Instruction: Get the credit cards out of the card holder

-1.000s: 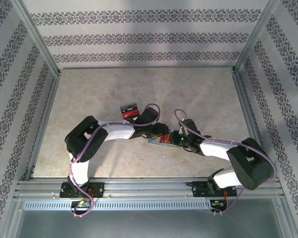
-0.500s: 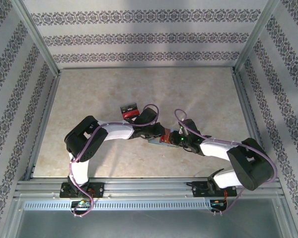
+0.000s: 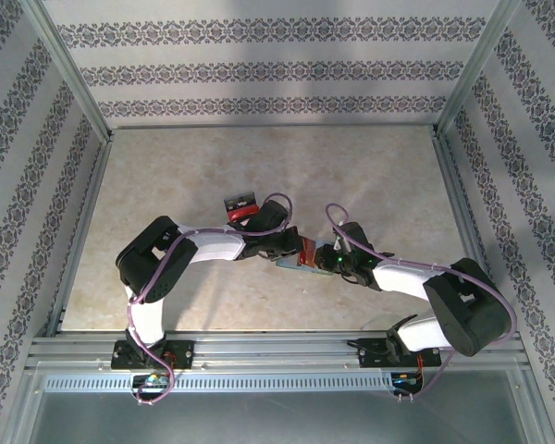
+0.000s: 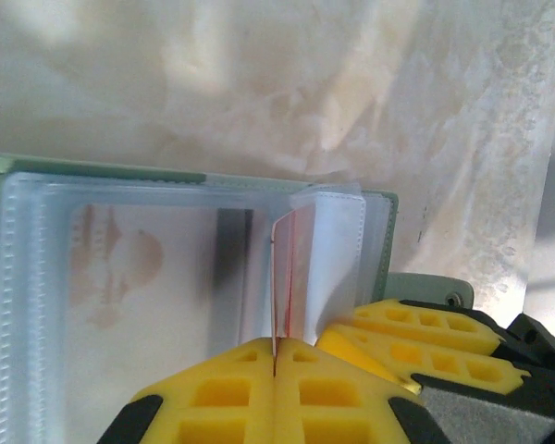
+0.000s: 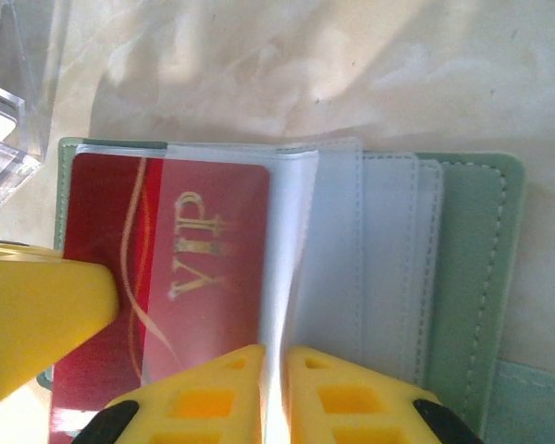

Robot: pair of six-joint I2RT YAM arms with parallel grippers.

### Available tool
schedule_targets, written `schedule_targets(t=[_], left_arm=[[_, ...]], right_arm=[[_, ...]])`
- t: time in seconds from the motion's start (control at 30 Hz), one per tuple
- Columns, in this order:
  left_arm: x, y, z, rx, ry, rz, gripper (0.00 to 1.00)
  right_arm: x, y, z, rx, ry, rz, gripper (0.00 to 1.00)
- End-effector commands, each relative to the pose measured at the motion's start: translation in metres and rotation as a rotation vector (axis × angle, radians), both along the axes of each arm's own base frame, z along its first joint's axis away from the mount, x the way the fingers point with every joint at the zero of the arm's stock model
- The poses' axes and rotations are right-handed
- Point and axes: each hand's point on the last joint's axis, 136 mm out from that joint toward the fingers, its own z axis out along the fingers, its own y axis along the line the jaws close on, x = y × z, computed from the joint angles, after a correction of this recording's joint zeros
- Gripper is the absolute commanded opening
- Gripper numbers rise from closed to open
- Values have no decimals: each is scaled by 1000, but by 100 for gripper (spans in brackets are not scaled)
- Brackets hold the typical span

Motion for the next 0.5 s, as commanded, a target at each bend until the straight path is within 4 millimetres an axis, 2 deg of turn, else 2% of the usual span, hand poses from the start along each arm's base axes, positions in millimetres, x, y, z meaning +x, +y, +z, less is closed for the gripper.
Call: schedule_targets(t=[0.0,0.3,0.47], left_arm=[[10,13,15,-5,-60,13,1],[7,27,37,10,-103,-18,1],[8,37,69,57,-194,-109,0]], right_arm=[[-12,-20,-16,-74,71,-39,15],[-19,-27,-17,-84,80,-45,15],[-18,-27,-5,-83,56,-37,17]])
